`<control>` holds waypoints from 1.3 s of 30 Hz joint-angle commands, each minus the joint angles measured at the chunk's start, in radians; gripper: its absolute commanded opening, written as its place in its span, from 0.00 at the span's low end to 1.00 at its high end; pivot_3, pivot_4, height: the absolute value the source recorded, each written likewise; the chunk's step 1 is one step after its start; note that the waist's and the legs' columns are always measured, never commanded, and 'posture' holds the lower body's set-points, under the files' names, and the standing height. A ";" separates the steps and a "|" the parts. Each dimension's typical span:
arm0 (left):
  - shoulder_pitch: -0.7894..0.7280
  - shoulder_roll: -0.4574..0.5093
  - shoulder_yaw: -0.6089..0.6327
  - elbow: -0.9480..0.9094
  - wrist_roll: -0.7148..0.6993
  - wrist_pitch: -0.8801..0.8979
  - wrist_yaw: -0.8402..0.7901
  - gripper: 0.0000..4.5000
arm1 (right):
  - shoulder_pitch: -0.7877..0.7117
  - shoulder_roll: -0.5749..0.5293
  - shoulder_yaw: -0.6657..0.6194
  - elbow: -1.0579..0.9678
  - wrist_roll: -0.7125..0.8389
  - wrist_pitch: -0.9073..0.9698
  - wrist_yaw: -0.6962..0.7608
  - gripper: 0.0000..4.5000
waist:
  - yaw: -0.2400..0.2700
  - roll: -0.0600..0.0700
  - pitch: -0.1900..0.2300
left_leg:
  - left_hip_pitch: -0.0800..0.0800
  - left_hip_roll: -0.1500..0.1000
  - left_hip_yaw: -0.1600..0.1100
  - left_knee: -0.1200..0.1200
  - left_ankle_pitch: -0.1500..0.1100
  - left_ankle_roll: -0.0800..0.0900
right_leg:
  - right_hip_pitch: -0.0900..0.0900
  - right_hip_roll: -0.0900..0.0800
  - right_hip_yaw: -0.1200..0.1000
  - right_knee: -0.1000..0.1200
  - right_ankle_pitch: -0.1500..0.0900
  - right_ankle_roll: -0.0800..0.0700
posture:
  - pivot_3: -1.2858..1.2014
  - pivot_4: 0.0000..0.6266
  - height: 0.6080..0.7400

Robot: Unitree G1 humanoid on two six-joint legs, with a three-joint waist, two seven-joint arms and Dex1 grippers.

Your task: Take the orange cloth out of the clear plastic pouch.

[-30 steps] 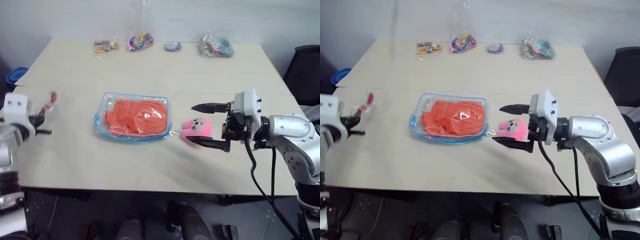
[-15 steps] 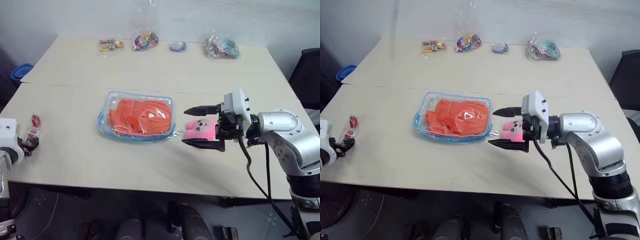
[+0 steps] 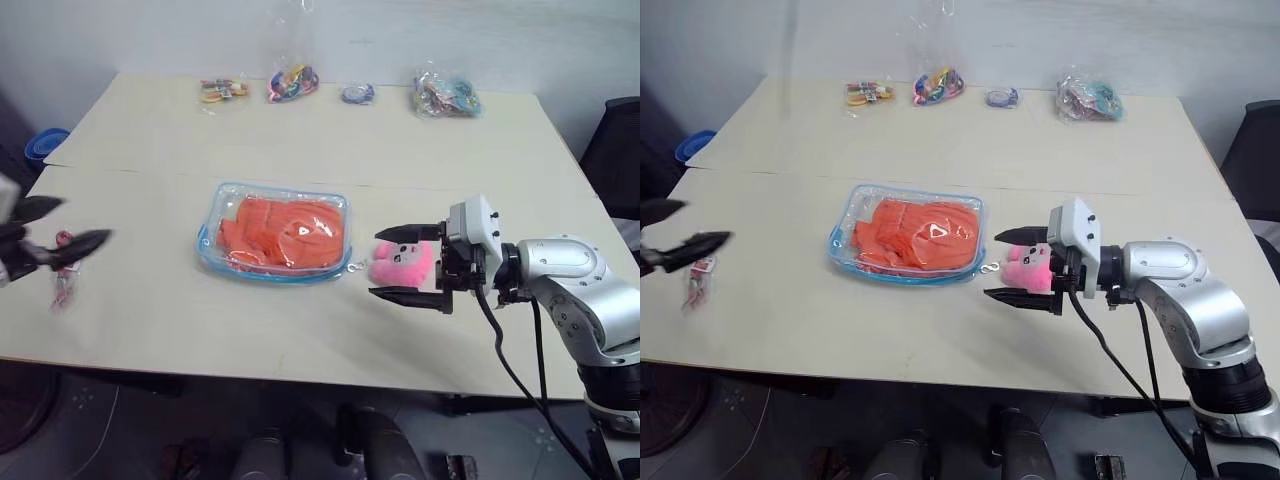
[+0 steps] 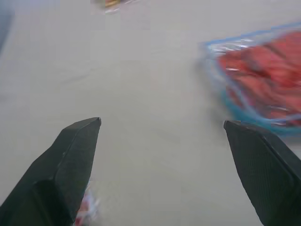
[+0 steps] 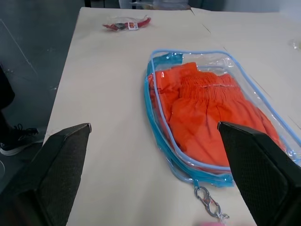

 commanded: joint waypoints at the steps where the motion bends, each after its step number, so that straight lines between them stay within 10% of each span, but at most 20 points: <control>1: -0.075 0.060 -0.245 0.027 0.158 -0.263 -0.100 0.99 | -0.001 -0.024 -0.047 -0.032 0.016 0.005 -0.003 1.00 | -0.001 0.001 0.000 | 0.000 0.000 0.000 0.000 0.000 0.000 | 0.000 0.000 0.000 0.000 0.000 0.000 | 0.52 0.24 1.00; 9: -0.445 -0.017 -0.657 0.457 0.512 -0.827 -0.175 0.99 | 0.023 -0.041 -0.090 -0.065 0.040 0.031 -0.033 1.00 | -0.015 0.001 0.000 | -0.001 0.002 0.005 -0.002 0.000 0.001 | -0.001 0.005 0.001 0.004 0.000 0.000 | 0.52 0.24 1.00; 18: -0.598 -0.148 -0.712 0.657 0.527 -0.973 -0.205 0.99 | 0.087 -0.046 -0.121 -0.117 0.036 0.039 -0.080 1.00 | -0.009 0.000 0.000 | -0.002 0.002 0.006 0.000 -0.001 0.003 | -0.002 0.005 0.002 0.003 0.001 0.001 | 0.52 0.24 1.00; 33: -0.545 -0.147 -0.737 0.691 0.577 -1.105 -0.237 0.00 | 0.101 -0.070 -0.131 -0.122 0.034 0.037 -0.080 1.00 | -0.011 0.000 0.000 | -0.001 0.002 0.006 0.003 -0.001 0.003 | -0.001 0.005 0.002 0.006 0.001 0.001 | 0.52 0.24 1.00; 39: -0.395 -0.063 -0.667 0.475 0.421 -1.075 -0.337 0.00 | 0.128 -0.131 -0.141 -0.119 0.069 0.047 0.004 1.00 | -0.015 0.000 0.000 | -0.001 0.003 0.006 0.003 -0.001 0.003 | -0.001 0.005 0.002 0.006 0.001 0.001 | 0.52 0.24 1.00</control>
